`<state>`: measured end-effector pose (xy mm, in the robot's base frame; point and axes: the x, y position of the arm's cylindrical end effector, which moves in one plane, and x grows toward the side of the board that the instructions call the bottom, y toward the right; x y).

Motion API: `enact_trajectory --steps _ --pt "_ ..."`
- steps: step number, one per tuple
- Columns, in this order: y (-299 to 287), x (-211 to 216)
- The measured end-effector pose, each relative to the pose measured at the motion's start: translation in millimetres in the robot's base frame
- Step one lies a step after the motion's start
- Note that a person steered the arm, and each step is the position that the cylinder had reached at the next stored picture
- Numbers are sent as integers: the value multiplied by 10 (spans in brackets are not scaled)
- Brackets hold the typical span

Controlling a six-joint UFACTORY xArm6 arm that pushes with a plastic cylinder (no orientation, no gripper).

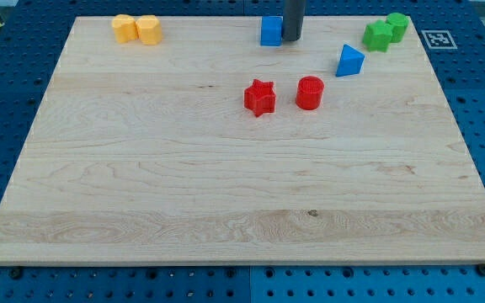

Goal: Separate the blue cube from the red circle

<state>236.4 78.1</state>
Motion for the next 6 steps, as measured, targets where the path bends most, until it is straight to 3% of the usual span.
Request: enact_trajectory --steps 6 --pt "-537 -70"
